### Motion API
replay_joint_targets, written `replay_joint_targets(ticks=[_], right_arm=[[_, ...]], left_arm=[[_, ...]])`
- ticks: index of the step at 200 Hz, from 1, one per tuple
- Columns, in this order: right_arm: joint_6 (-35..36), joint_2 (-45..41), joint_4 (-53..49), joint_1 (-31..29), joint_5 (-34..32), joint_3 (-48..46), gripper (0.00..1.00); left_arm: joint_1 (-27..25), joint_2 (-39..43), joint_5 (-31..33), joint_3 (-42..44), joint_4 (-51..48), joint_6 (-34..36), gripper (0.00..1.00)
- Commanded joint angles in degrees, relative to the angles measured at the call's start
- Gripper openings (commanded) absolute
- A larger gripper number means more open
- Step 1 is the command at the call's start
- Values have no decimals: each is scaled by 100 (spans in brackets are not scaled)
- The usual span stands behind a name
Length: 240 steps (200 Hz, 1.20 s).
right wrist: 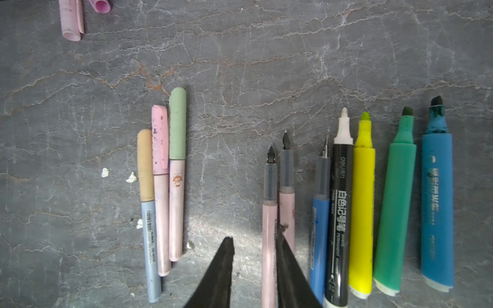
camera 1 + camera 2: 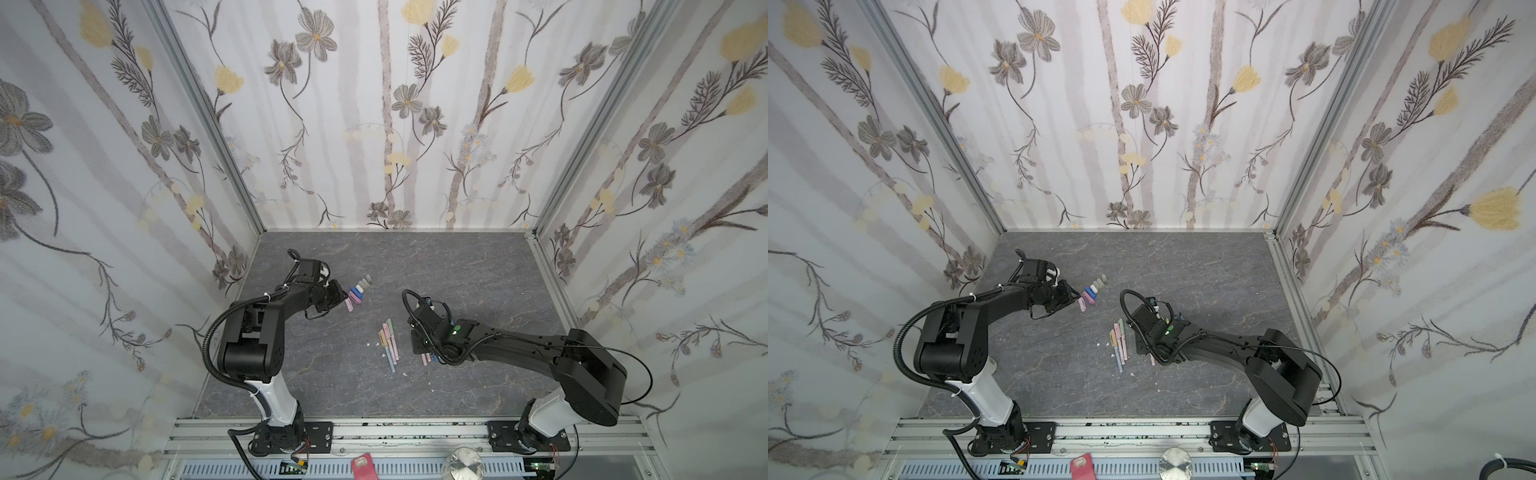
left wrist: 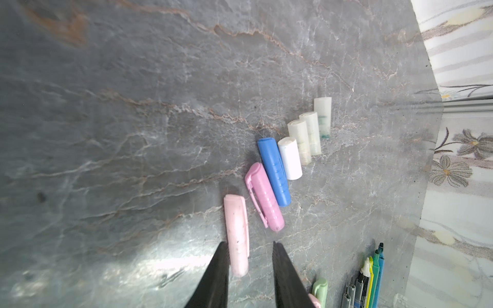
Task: Open the pen caps
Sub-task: 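Move the right gripper to the green-capped pen and close on it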
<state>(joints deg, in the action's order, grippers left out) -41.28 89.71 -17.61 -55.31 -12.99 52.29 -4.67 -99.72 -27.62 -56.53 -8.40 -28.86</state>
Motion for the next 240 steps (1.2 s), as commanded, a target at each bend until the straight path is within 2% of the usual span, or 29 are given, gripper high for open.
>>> replay_joint_targets(ticks=[1,97,240], right_arm=[[68,94,163,-45,128,129,29],[244,1061,126,-225,408,825,34],[288,1795,-300,-290,249,1469,33]], left_arm=[[26,191,57,-116,-258,77,28],[133,1018,-99,-263,-754,136,30],[141,1172,-209,87,-610,179,31]])
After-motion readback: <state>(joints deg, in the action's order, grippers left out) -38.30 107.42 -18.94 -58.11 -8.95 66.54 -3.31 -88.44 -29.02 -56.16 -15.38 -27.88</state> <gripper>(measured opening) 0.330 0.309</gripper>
